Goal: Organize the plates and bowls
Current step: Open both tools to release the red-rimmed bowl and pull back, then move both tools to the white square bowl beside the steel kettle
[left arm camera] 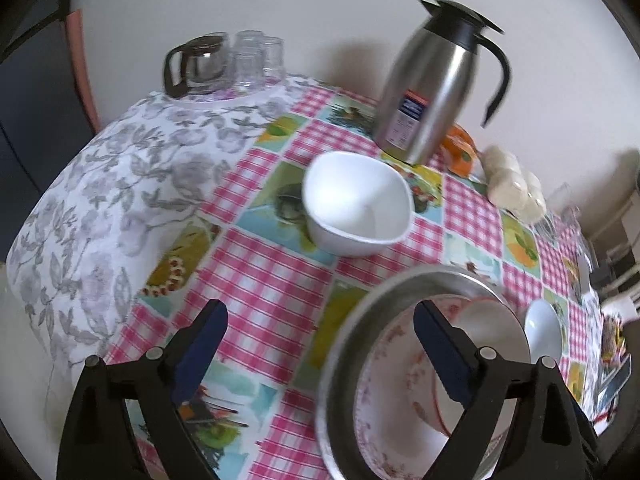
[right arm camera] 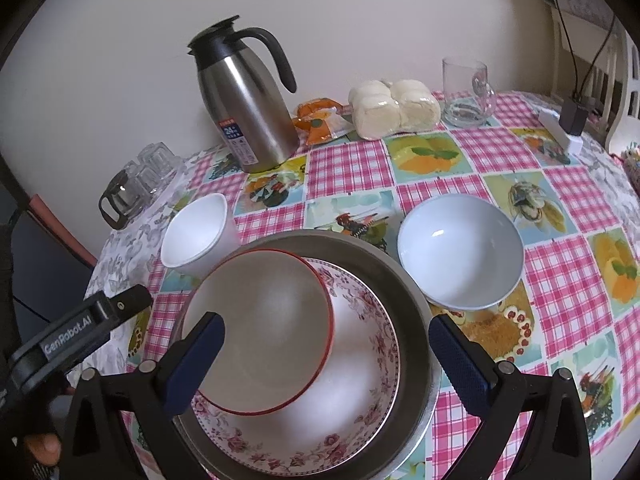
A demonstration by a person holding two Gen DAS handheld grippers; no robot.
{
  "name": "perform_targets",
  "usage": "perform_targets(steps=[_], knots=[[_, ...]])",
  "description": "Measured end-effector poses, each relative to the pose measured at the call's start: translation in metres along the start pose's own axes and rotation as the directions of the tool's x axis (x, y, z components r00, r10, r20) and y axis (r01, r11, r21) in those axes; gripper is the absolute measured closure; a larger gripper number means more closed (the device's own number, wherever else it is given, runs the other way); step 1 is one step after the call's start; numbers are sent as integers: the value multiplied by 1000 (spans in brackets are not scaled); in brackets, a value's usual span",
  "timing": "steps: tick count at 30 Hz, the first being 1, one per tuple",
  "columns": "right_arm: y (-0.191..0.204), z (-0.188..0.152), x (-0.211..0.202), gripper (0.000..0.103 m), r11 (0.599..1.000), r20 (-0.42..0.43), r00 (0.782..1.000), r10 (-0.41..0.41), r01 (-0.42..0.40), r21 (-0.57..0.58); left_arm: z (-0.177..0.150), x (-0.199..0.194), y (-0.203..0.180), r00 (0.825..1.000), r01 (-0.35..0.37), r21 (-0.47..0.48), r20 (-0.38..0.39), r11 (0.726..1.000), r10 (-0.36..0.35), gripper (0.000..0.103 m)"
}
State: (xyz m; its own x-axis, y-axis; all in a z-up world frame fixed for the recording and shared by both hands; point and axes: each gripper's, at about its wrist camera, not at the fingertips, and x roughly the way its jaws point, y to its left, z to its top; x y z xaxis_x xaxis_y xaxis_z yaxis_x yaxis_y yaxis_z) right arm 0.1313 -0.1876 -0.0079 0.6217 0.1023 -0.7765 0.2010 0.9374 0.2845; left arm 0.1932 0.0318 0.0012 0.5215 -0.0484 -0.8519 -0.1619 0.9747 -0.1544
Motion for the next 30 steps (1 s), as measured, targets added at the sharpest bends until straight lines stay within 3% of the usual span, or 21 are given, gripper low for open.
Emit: perform_targets(steps=[14, 30], knots=[[46, -3, -17, 0, 991, 80, 997, 2, 9, -134, 15, -8, 47, 995, -91, -65, 31, 994, 93, 9], [106, -21, -2, 0, 974, 70, 997, 43, -26, -226, 27, -9, 94, 994, -97, -121, 29, 988, 101, 9]])
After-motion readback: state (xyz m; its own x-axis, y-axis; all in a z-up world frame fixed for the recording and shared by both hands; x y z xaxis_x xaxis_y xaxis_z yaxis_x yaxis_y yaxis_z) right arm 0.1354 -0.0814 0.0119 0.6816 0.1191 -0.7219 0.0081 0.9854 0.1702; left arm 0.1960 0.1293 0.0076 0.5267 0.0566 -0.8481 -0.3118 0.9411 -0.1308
